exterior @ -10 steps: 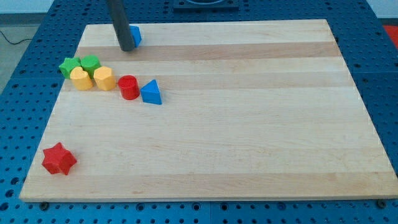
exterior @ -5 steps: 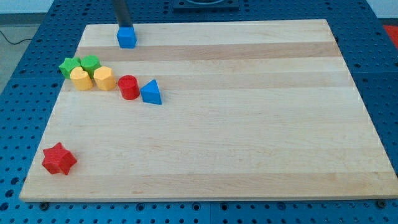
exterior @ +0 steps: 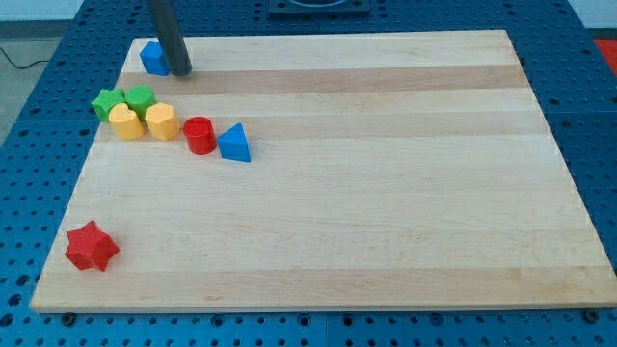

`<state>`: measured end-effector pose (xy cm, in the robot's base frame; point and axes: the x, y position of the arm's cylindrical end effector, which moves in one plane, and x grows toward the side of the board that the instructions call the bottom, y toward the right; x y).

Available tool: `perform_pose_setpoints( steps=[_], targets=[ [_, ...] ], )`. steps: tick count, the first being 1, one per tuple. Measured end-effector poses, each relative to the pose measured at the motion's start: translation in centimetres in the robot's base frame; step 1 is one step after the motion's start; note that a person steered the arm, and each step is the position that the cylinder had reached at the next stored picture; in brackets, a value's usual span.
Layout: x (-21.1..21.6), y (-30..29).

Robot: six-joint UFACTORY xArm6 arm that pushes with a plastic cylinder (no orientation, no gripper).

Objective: Push the blue cube to the top left corner

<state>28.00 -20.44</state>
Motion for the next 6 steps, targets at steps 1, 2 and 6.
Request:
perform_pose_setpoints(
  steps=[1,2,6],
  targets=[
    [0.7,-1.3],
    [-1.5,-2.7],
    [2.5,15.2]
  ],
)
